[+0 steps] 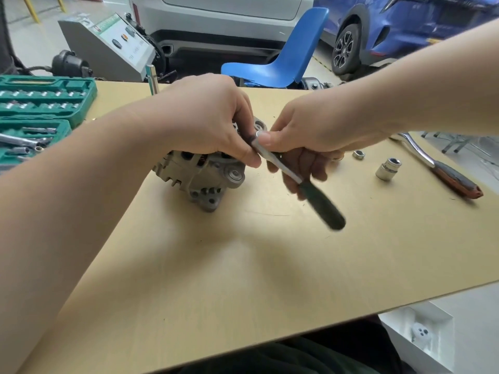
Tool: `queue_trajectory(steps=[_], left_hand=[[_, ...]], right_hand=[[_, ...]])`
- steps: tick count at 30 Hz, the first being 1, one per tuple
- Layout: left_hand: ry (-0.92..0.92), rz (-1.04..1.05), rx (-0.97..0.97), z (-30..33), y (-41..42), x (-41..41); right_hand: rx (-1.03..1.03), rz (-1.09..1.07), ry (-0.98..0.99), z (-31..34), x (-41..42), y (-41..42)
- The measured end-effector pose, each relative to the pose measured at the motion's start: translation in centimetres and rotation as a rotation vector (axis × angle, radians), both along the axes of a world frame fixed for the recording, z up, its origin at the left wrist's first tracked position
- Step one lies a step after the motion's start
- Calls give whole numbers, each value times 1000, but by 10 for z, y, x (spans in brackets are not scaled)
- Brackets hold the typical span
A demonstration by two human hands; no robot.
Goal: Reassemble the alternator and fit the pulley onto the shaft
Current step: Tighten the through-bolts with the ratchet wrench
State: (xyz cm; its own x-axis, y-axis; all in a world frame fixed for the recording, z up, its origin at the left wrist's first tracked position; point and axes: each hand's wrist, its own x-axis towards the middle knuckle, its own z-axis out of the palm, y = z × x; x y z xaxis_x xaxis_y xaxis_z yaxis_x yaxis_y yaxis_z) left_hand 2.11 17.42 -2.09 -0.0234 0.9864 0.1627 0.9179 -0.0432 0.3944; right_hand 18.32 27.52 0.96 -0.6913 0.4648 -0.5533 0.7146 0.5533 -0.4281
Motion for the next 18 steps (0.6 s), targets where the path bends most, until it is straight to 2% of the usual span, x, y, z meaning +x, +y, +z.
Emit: queue_trajectory(steps=[1, 2, 3, 4, 7, 8, 9, 10, 11, 12, 16, 17, 18], left_hand=[[-4, -6, -4, 0, 0, 0], [-6, -13, -5, 0, -1, 0], [-5, -20, -3, 0, -1, -1], [0, -26, -3, 0, -1, -2], [25, -43, -7, 1, -2, -2], [32, -46, -7, 1, -3, -2], [35, -45, -9, 1, -3, -2], [34, -37, -9, 1, -3, -2], [27, -23, -4, 1, -3, -1], [13, -8, 3, 1, -3, -1], [-42, -18, -4, 2, -3, 0], [-42, -28, -6, 2, -3, -1], [-36, -41, -4, 2, -4, -2]], right_hand=[[-128, -107, 34, -2, 0, -4], [-145, -124, 35, -2, -1, -5], [-47, -53, 13, 0, -2, -4], [159, 107, -27, 4, -2, 0], [937, 762, -157, 18, -3, 8], [1109, 907, -187, 20, -4, 10], [1188, 977, -205, 21, -4, 11], [1182, 984, -205, 21, -4, 12], [1074, 904, -166, 18, -2, 12], [893, 750, -118, 14, 0, 9], [11, -91, 40, -5, 1, -13], [-75, -188, 69, -6, -1, -17], [-62, -196, 66, -5, -3, -19]])
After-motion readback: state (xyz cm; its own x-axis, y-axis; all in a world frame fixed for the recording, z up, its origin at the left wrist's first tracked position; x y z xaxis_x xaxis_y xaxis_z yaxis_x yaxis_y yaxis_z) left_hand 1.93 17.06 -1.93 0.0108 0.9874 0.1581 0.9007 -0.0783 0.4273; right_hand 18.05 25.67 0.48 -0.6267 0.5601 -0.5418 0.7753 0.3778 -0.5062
